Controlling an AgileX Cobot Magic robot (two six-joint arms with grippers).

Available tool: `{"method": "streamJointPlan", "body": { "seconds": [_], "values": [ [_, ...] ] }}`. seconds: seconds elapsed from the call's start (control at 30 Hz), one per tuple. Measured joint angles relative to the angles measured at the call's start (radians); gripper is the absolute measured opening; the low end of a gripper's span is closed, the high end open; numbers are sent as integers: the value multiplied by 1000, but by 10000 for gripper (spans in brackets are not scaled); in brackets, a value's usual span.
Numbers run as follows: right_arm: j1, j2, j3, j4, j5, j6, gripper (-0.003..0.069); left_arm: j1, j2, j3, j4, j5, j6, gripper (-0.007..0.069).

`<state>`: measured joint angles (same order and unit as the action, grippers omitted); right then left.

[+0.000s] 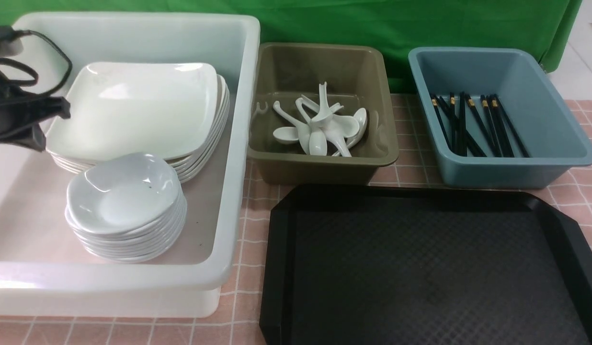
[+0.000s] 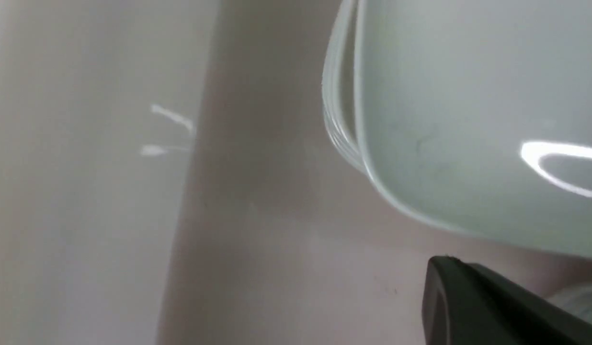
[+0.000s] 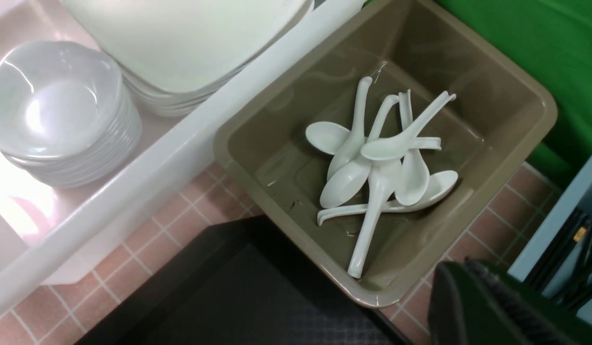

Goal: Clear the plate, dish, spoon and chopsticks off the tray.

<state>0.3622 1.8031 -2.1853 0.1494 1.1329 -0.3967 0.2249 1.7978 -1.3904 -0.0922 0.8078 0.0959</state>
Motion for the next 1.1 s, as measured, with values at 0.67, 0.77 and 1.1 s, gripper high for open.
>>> {"method": "streamJointPlan", "body": {
  "seconds": [0.67,0.77,1.1],
  "values": [
    [0,-26,0,1,0,48,30,-17,91,-25,72,-164,19,0],
    [0,-42,0,1,0,48,30,-17,63,-81,92,-134,15,0],
    [0,-182,0,-130,0,165,31,-138,-280,-150,-172,16,156,0]
  ]
}}
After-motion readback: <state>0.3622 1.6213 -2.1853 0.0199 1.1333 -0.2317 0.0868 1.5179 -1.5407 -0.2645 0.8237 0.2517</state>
